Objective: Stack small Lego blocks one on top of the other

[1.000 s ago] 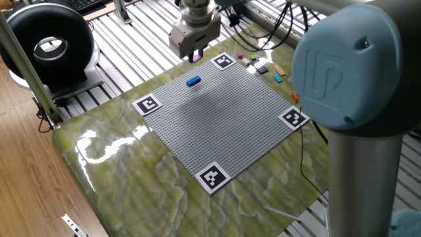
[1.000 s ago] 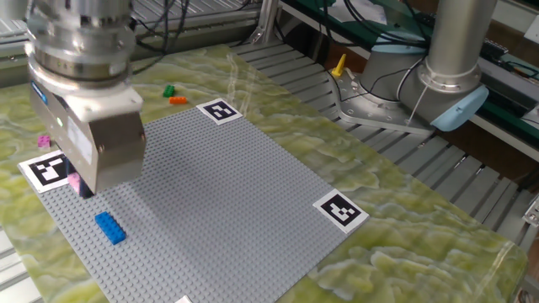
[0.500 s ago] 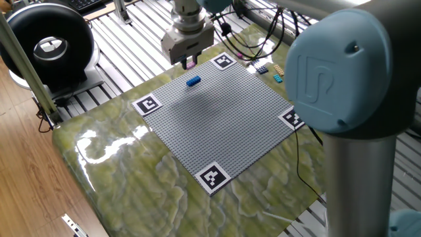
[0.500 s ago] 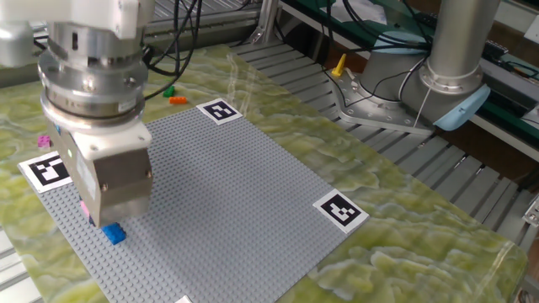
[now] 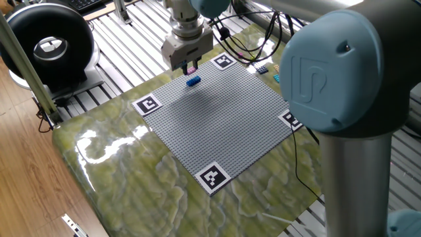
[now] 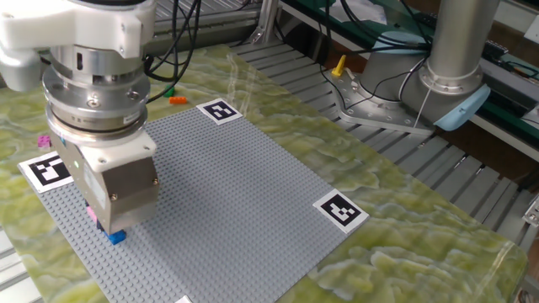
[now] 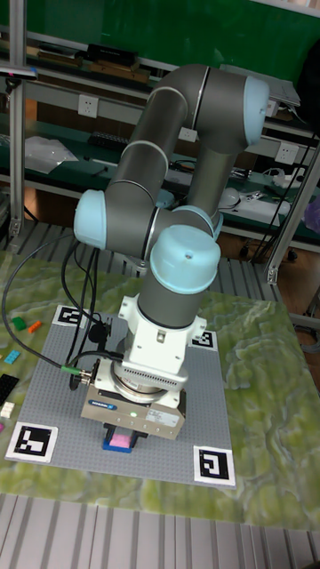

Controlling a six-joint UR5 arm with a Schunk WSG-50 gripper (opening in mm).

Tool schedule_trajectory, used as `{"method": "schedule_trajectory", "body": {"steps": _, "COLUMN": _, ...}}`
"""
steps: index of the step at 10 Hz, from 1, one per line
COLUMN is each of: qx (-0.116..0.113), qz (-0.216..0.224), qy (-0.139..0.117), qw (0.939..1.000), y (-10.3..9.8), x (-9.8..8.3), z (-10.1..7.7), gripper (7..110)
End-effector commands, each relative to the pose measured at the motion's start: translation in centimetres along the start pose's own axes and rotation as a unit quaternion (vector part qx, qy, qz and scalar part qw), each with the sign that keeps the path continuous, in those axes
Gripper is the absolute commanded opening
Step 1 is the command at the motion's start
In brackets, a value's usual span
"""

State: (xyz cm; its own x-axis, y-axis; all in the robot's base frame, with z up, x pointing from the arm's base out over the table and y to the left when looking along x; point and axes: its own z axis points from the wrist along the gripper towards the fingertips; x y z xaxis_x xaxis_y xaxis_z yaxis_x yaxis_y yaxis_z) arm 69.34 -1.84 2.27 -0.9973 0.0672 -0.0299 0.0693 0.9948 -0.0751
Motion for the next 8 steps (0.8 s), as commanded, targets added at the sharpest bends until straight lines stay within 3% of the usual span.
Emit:
{"method": "schedule_trajectory", "body": {"steps": 1, "qx": -0.01, "qz": -0.02, "qy": -0.002, "qw": 0.9998, "y": 0.5, "x": 0.2, "z": 0.6, "gripper": 7}}
{"method": "schedule_trajectory", "body": {"steps": 8, "qx": -0.011, "qz": -0.039, "qy": -0.005, "qw": 0.9992, "y": -0.1, "x": 1.0, "z": 1.7, "gripper": 7}}
